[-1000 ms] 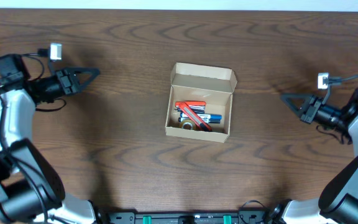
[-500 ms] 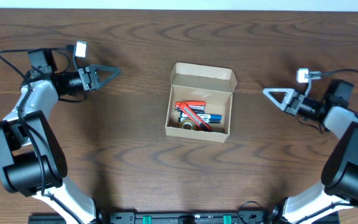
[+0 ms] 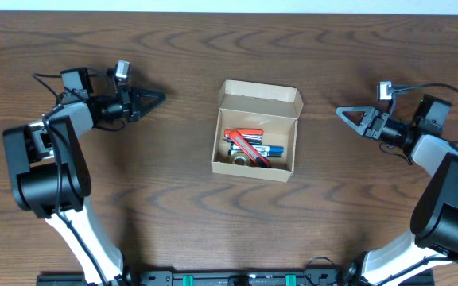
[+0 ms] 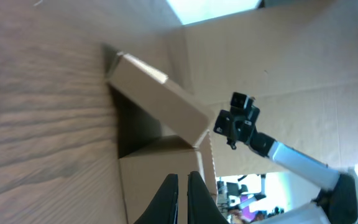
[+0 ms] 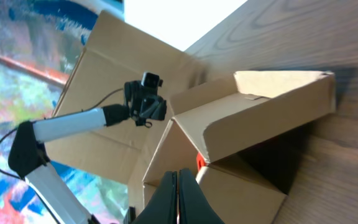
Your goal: Pack container
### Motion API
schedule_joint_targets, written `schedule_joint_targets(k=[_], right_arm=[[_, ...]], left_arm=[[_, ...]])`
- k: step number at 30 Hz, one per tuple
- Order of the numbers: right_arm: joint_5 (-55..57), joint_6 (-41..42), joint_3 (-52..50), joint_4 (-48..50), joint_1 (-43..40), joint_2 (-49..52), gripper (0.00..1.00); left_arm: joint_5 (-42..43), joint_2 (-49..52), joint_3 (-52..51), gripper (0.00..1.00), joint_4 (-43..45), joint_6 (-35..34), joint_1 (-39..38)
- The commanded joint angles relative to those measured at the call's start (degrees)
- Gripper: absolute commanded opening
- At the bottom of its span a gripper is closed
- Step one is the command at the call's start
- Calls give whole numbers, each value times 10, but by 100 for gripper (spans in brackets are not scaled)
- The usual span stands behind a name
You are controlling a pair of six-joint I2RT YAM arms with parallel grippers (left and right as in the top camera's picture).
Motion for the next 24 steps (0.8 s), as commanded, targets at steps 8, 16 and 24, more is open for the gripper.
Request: schedule_joint_targets(k=[8, 16, 24], right_arm=[[66, 82, 0, -2, -2, 14, 1], [29, 89, 0, 25, 8, 96, 1], [-6, 113, 0, 102, 33, 163, 1]], left_arm=[[-27, 38, 1, 6, 126, -219, -41], [-48, 38, 1, 6, 168, -271, -67], [-43, 38, 1, 6, 167, -293, -82]])
